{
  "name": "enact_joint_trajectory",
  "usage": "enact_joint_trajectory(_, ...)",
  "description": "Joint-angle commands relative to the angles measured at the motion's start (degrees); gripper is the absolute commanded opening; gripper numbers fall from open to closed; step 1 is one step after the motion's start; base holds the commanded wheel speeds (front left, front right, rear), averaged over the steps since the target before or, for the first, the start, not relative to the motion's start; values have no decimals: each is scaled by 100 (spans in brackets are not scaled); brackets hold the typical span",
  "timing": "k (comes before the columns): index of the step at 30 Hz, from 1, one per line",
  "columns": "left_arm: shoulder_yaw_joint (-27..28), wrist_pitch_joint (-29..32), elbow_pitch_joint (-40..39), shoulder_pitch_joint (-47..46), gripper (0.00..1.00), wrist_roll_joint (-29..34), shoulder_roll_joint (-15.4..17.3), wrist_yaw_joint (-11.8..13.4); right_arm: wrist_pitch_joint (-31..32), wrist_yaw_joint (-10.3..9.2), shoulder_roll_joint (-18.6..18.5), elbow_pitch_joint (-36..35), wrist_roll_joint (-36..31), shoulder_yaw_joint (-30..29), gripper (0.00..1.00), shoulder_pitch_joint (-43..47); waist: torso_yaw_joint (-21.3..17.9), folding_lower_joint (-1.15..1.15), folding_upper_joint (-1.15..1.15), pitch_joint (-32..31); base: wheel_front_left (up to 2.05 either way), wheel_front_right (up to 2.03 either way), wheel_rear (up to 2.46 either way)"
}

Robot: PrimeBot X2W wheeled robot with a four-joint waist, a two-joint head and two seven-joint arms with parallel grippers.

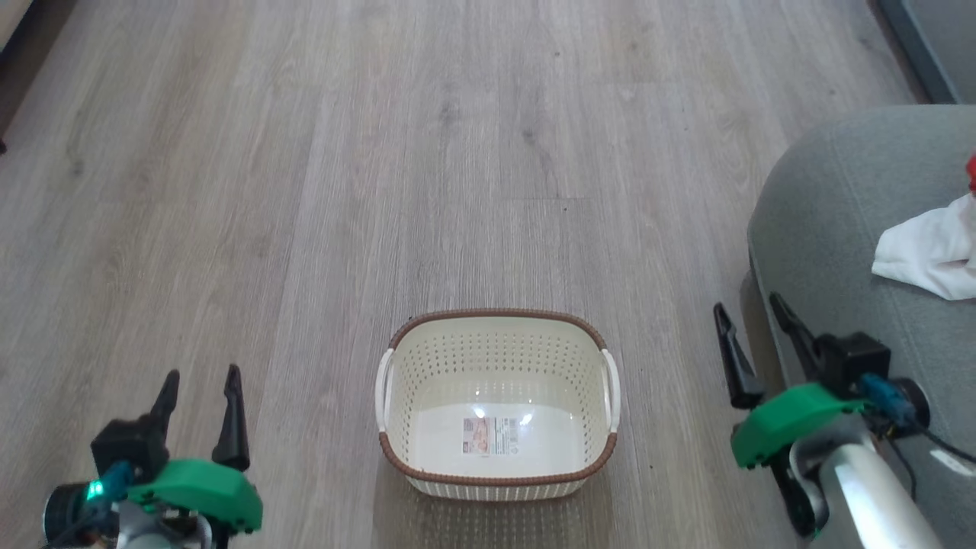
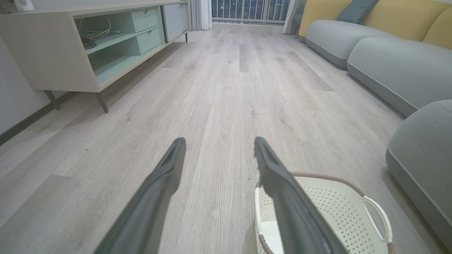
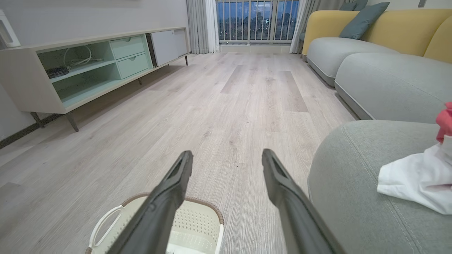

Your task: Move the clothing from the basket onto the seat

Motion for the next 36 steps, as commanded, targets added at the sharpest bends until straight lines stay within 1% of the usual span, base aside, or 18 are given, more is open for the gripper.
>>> enact_joint_trajectory(1,263,-54,-254,-79,100,51,9,-53,-53,-2,54,-136,-72,83,100,-56,-22,1,0,-43,0,0,0)
enact_joint_trajectory(11,302,-54,-386,218,100,165,-163,-229,-53,-2,186,-40,-65,-156,100,144,3,1,0,-167,0,0,0)
enact_joint_trajectory(12,116,0,-192,396,0,152,-179,-225,0,0,164,125,-46,-283,0,283,2,1,0,-168,0,0,0)
enact_joint_trajectory(16,119,54,106,466,0,112,-203,-218,28,0,190,390,-4,-284,0,391,2,1,0,-169,0,0,0)
enact_joint_trajectory(36,132,368,13,341,0,-1188,-210,-254,345,0,221,136,1259,-394,0,417,-34,1,0,-126,0,0,0)
